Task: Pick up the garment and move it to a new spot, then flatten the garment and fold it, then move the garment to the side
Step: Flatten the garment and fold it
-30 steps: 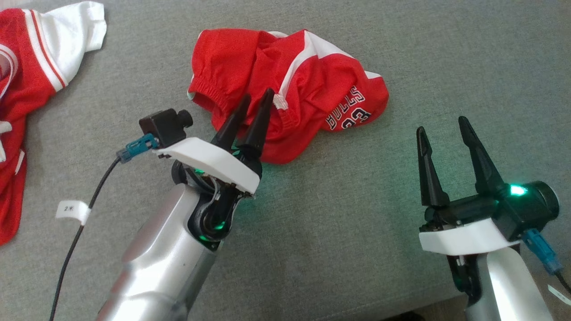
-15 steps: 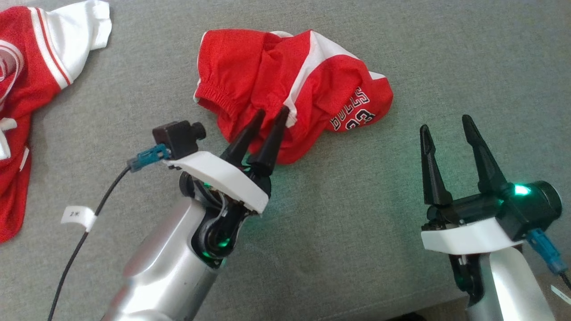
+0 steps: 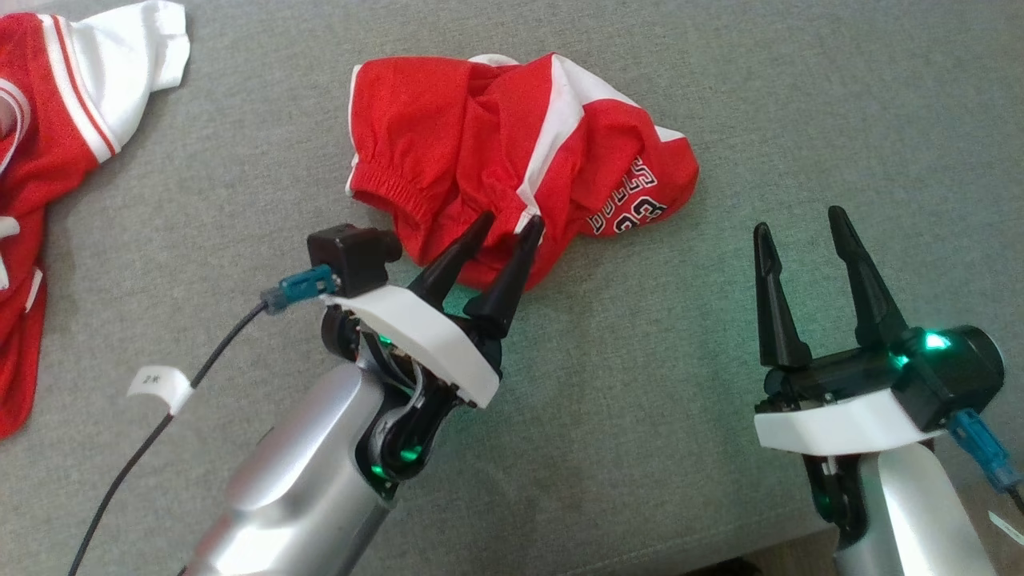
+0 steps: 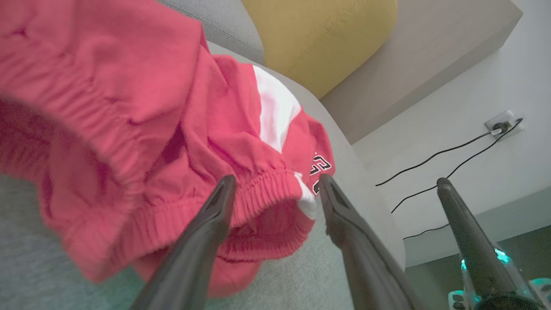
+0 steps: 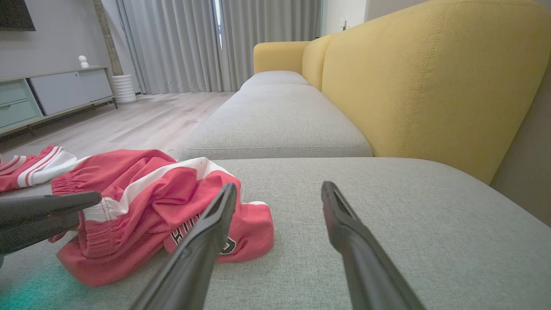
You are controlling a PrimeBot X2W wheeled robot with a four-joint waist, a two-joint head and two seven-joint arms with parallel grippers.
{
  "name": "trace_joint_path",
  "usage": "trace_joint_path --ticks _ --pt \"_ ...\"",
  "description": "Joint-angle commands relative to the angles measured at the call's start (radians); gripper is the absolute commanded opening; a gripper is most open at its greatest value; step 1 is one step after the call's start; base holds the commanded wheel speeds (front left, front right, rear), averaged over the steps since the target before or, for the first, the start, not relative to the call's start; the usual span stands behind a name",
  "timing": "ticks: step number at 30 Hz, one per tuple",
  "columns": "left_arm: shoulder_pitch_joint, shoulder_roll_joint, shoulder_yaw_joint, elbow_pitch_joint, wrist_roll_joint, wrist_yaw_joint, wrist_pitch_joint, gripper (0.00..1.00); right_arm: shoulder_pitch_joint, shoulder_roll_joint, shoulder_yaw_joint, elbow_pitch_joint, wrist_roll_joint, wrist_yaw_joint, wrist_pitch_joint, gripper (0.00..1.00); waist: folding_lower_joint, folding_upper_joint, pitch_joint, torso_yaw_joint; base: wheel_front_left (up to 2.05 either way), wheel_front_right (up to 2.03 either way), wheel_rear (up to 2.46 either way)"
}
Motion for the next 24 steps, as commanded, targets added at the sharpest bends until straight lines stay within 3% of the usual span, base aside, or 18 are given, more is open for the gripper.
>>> trace_joint_path --ticks 1,10,16,24 --pt "-0.025 0.015 0.018 -0.038 0.017 0.004 -0.007 1.0 -0.015 -0.005 0.021 -0.028 0.008 0.007 -0.003 1.0 0.0 0.0 -0.001 -0.001 0.0 0.0 0.0" --pt "-0.026 0.04 -0.074 -0.083 0.174 0.045 -0.033 1.0 -0.013 -0.005 0.021 -0.027 0.016 0.007 -0.003 1.0 0.0 0.0 -0.006 -0.005 0.0 0.0 0.0" --pt "-0.001 0.083 -0.105 -0.171 0.302 0.135 -0.073 1.0 -0.008 -0.005 0.018 -0.027 0.018 0.007 -0.003 1.0 0.0 0.0 -0.015 -0.011 0.0 0.0 0.0" --pt "0.122 0.123 -0.139 -0.359 0.223 0.166 0.031 1.0 0.001 -0.005 0.006 -0.031 0.02 0.007 -0.003 1.0 0.0 0.0 -0.018 -0.015 0.0 0.0 0.0"
